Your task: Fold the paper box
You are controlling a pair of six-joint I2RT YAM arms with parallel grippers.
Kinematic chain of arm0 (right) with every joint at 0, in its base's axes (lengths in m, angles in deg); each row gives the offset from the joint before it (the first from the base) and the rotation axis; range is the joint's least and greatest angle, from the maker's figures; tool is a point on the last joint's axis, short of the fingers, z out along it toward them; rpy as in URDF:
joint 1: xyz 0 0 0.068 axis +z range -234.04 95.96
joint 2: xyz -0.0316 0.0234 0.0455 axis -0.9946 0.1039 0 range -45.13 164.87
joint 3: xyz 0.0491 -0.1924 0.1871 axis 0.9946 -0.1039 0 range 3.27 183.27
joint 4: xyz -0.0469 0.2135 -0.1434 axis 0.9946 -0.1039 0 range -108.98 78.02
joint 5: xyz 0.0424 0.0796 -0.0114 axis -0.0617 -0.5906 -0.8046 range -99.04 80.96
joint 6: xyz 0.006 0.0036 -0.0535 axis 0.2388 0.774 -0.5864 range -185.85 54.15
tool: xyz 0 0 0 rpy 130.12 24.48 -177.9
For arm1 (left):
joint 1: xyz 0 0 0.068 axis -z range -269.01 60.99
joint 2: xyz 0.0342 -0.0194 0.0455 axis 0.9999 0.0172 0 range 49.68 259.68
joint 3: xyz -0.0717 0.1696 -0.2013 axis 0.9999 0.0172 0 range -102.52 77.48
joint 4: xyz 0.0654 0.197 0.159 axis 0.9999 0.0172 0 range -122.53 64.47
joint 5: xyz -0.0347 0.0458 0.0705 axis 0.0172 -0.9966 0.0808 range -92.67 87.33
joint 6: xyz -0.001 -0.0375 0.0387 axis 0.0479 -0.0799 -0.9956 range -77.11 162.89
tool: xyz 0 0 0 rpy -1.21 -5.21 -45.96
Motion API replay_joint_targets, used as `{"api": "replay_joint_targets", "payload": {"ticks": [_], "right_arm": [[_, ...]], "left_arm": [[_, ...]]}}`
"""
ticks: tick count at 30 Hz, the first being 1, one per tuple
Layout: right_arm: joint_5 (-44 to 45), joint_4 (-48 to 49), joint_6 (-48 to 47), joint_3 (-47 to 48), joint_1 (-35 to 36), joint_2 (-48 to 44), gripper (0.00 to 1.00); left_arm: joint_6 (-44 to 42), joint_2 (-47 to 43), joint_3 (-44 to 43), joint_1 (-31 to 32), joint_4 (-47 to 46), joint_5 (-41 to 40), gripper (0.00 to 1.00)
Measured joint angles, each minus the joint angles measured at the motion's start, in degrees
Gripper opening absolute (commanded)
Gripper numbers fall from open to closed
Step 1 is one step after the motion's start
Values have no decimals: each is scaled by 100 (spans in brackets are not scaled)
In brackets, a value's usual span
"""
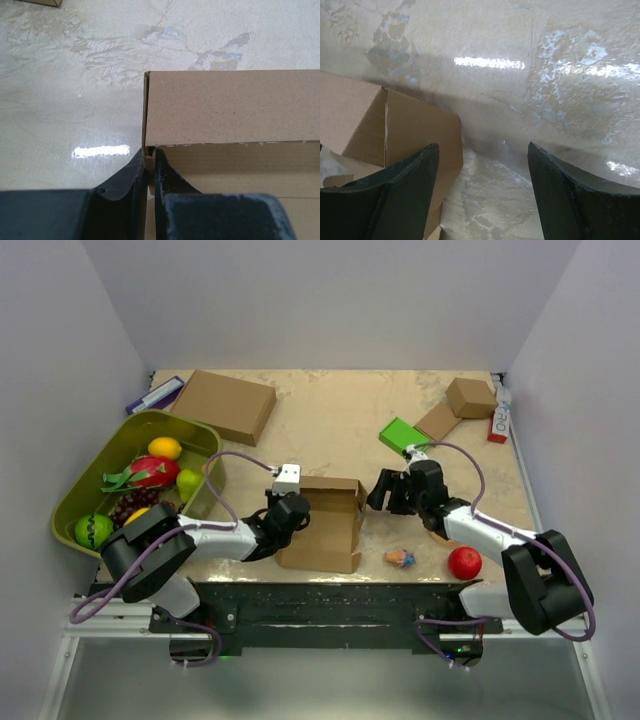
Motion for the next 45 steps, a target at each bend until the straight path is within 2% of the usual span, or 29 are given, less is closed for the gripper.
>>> {"api": "replay_joint_targets", "payload": {"ticks": [18,26,37,45], "right_arm": [[-1547,1054,-533,-885,39,-481,74],[-1696,1368,-673,-1003,284,-540,77],[-1700,1403,-835,-1003,702,-621,89],[-1744,1532,-839,-1003,876,-669,91]], "left_arm": [[-748,-168,291,-26,-501,564,0],[-986,-326,505,-63,-697,793,0],[-994,-326,505,-116,-702,846,0],[-997,-323,505,-120,-710,870,0]]}}
